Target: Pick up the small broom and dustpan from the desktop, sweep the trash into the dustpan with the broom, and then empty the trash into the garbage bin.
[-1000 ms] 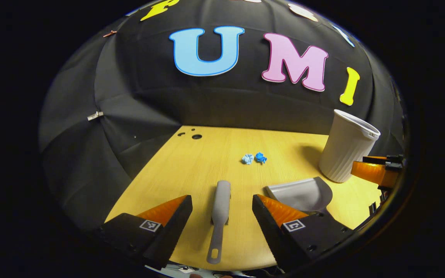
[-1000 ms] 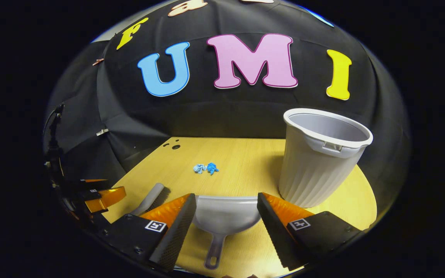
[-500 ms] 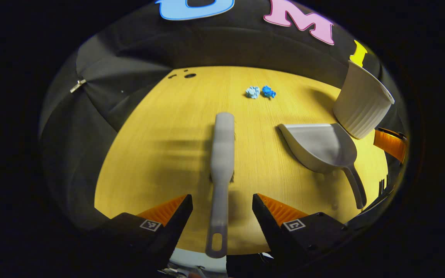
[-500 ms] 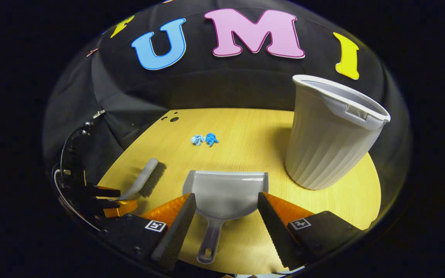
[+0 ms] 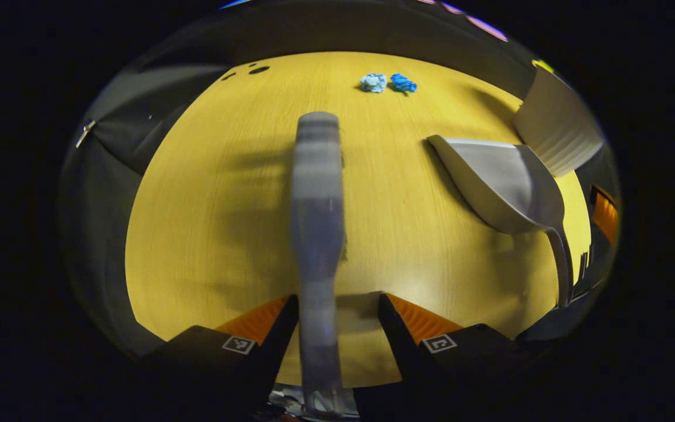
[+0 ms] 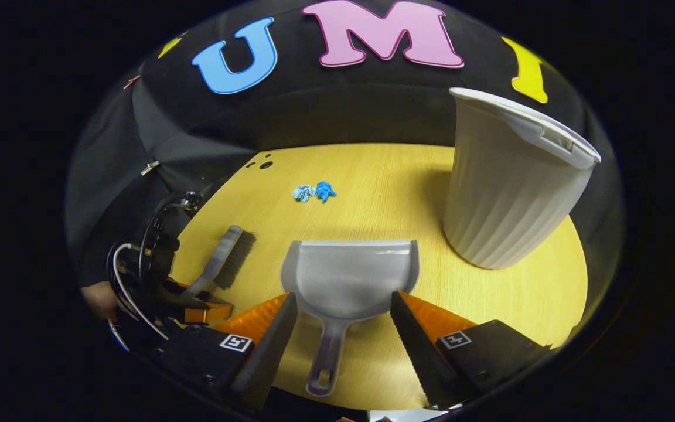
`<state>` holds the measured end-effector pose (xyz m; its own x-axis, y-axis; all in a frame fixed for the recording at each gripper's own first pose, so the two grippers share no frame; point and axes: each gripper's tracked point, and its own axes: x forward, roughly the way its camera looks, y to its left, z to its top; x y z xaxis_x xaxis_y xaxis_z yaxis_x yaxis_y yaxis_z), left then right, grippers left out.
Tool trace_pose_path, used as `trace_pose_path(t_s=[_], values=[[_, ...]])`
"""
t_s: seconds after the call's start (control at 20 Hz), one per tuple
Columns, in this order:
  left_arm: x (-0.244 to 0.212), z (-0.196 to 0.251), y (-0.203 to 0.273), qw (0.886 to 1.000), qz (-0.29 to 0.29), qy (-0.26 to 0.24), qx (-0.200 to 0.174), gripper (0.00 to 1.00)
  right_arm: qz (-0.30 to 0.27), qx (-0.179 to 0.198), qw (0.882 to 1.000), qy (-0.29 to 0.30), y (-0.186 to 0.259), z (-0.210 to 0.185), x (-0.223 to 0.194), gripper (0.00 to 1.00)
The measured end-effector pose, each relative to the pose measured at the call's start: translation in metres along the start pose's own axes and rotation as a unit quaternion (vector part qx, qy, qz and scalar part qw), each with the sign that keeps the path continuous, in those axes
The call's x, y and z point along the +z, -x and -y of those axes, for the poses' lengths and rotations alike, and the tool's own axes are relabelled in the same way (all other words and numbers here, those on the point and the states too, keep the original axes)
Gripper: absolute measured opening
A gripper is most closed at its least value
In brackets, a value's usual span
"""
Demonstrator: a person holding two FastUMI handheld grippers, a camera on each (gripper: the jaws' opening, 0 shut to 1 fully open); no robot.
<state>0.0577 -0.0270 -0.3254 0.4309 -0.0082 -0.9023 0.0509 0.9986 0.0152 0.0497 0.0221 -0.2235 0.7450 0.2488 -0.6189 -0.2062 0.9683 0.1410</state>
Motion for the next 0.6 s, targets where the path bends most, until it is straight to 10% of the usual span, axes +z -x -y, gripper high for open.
trace_pose_path(t_s=[0.35, 0.6], values=[[0.005, -0.003, -0.003, 0.999, -0.036, -0.021, -0.001, 0.43, -0.041, -0.001, 0.998, -0.044, -0.002, 0.008, -0.031, 0.99], [0.005, 0.000, -0.003, 0.998, -0.057, -0.037, -0.003, 0.31, -0.087, 0.006, 0.994, -0.062, -0.018, -0.002, -0.048, 0.99]])
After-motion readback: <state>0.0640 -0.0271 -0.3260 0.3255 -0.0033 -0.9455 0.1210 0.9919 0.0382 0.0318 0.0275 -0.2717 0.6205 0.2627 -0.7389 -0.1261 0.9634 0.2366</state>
